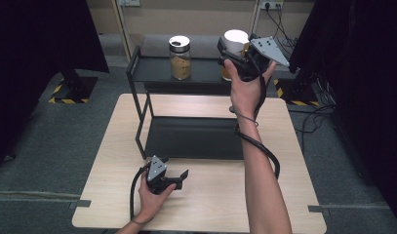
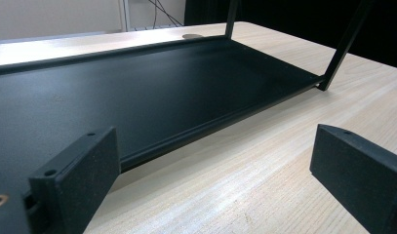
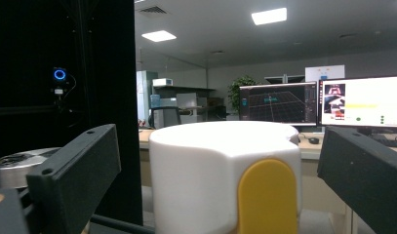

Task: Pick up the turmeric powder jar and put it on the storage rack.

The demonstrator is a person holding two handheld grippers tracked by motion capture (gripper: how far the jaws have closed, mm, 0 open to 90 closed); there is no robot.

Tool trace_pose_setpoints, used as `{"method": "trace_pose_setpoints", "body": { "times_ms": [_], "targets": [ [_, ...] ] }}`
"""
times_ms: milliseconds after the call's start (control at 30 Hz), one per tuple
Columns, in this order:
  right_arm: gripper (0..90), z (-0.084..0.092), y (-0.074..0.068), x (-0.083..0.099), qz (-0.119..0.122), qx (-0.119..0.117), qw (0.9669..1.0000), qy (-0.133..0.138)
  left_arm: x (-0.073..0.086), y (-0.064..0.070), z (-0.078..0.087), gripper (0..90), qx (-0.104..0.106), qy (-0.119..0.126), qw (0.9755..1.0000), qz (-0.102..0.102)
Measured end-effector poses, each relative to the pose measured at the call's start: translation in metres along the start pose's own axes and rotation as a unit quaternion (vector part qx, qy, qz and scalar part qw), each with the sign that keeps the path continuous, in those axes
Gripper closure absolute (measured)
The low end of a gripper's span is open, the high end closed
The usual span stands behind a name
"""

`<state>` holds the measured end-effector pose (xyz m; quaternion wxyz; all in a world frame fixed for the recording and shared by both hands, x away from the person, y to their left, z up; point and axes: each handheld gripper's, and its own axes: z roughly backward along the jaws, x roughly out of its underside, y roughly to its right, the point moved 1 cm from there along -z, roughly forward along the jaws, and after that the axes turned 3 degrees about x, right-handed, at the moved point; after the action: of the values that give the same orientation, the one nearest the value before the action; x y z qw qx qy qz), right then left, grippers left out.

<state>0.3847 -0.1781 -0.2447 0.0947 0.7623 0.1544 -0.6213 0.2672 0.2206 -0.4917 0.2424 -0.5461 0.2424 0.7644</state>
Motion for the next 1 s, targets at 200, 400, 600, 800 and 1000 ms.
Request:
{"method": "trace_pose_setpoints", "body": {
  "times_ms": [200, 400, 600, 800, 1000],
  "targets": [
    [2.1, 0.007, 0.0, 0.002, 0.002, -0.004, 1.0, 0.0, 0.0, 0.0, 0.0, 3.6, -0.001, 0.001, 1.0, 0.0],
    [2.0, 0.014, 0.001, 0.008, 0.0, -0.006, 1.0, 0.006, 0.0, 0.0, 0.0, 3.6, 0.0, 0.0, 1.0, 0.0],
    [2.0, 0.022, 0.004, 0.013, 0.001, -0.01, 0.9999, 0.011, 0.0, 0.0, 0.0, 3.6, -0.001, 0.0, 1.0, -0.002],
    [2.0, 0.031, 0.009, 0.017, -0.001, -0.012, 0.9998, 0.018, 0.0, 0.001, 0.0, 3.6, 0.0, -0.001, 1.0, -0.004],
    [2.0, 0.04, 0.013, 0.021, 0.001, -0.018, 0.9997, 0.019, 0.0, 0.001, 0.0, 3.6, -0.001, 0.001, 1.0, -0.005]
  ]
}}
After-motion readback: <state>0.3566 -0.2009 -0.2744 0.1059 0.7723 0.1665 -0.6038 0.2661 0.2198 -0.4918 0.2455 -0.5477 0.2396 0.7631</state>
